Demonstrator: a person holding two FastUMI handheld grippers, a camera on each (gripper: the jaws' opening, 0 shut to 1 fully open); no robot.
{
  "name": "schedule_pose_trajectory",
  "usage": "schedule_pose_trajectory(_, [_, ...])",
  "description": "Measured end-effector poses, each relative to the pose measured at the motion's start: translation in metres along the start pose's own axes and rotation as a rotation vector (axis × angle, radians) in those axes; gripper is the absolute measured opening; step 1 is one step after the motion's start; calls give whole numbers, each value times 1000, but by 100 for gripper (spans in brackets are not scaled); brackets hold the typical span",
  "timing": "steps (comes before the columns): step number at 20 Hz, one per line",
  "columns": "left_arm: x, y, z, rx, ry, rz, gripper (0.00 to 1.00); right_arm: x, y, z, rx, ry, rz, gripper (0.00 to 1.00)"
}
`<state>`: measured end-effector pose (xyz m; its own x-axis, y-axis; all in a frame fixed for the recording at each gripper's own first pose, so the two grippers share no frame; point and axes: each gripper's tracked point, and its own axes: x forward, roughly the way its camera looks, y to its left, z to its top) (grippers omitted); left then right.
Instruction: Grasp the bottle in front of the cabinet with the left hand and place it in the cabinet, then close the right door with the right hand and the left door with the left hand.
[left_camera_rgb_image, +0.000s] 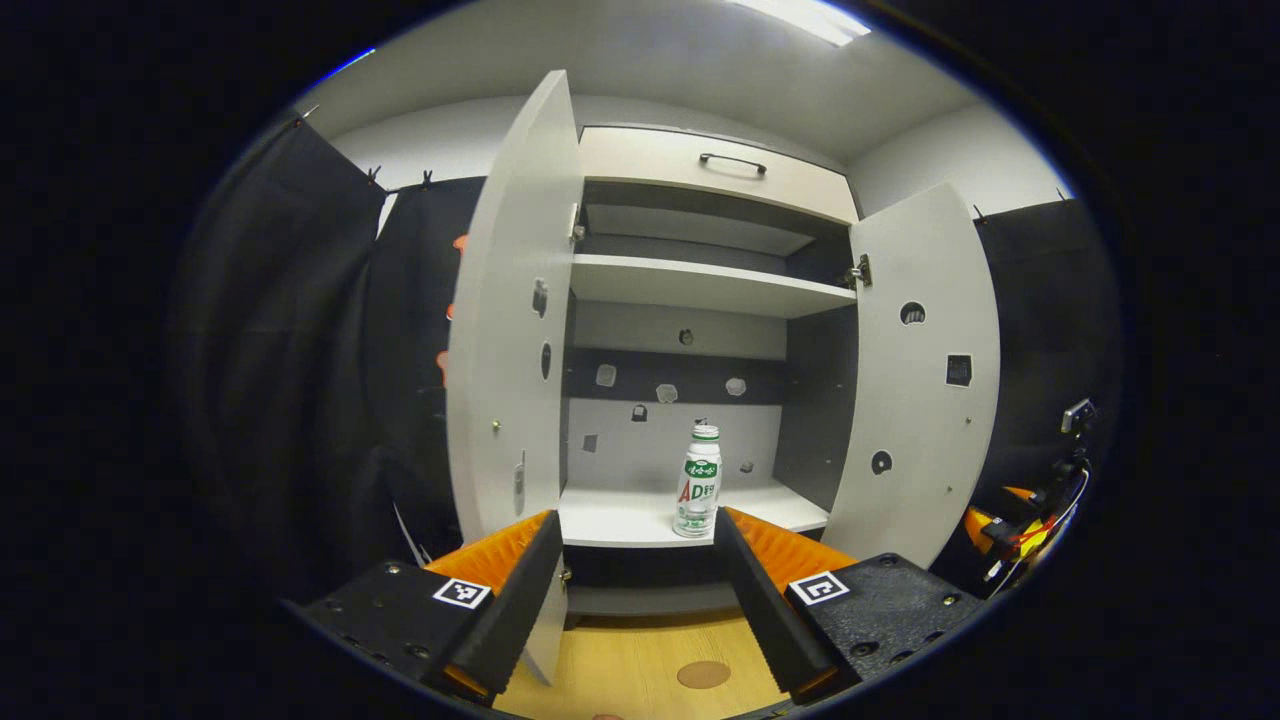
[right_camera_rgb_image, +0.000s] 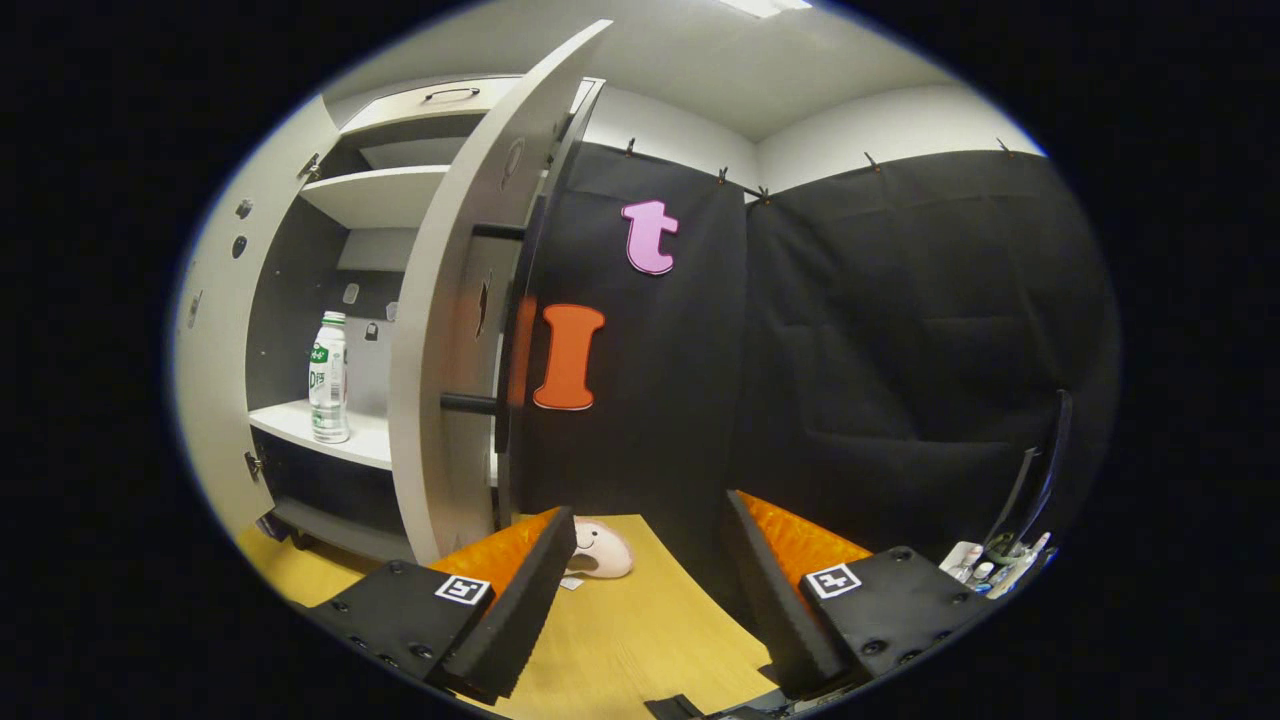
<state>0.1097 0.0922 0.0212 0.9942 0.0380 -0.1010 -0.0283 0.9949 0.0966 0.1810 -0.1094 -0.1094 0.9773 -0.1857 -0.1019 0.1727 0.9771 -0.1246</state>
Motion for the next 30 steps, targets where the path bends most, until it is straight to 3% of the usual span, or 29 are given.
schedule_pose_trajectory(9, [-55, 63, 9, -8, -35, 155, 95, 22, 23, -11, 30, 17, 76, 97])
schedule_pose_trajectory(17, [-63, 72, 6, -17, -25, 153, 95, 22, 37, -16, 45, 42, 117, 95])
schedule_pose_trajectory(24, [-60, 74, 8, -16, -30, 148, 95, 16, 48, -14, 35, 44, 107, 93])
schedule_pose_trajectory(30, [-60, 79, 7, -20, -28, 155, 95, 9, 81, -14, 42, 48, 168, 93])
